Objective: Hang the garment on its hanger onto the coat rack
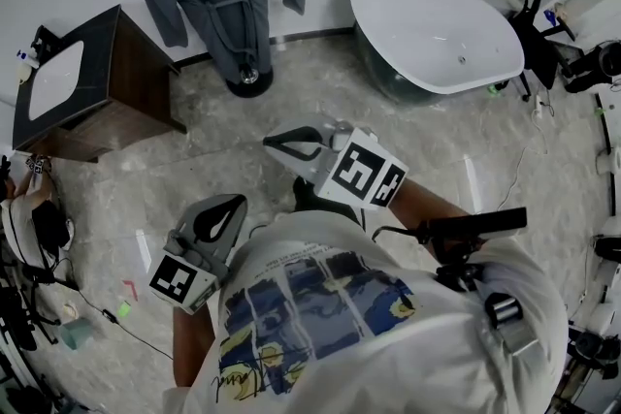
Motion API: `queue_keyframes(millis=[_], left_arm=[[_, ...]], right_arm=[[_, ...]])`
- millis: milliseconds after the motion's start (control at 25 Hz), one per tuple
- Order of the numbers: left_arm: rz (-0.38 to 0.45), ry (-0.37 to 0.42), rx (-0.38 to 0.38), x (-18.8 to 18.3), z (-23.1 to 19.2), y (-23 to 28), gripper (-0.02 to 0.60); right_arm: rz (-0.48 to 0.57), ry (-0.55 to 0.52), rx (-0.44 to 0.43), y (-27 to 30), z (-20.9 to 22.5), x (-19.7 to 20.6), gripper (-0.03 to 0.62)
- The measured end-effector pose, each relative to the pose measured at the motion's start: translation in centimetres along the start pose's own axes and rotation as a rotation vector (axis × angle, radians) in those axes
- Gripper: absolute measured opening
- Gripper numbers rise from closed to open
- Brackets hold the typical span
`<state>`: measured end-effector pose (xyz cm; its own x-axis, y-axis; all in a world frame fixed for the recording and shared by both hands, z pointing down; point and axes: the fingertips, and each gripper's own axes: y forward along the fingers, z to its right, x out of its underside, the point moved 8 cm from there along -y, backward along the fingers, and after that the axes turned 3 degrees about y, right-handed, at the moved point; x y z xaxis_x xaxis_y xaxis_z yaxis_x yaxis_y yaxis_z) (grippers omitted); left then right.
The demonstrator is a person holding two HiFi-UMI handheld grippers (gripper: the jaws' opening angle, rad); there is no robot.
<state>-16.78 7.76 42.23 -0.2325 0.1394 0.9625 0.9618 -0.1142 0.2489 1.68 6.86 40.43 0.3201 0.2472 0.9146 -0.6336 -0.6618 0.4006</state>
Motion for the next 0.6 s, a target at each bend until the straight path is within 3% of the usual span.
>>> queue_keyframes(millis=[600], left_arm=[[0.003, -0.008, 0.034, 0.34, -0.17, 0.13, 0.002]], right_arm=[[-0.020, -0.034, 0.011, 0.29, -0.65, -0.42, 0.002]])
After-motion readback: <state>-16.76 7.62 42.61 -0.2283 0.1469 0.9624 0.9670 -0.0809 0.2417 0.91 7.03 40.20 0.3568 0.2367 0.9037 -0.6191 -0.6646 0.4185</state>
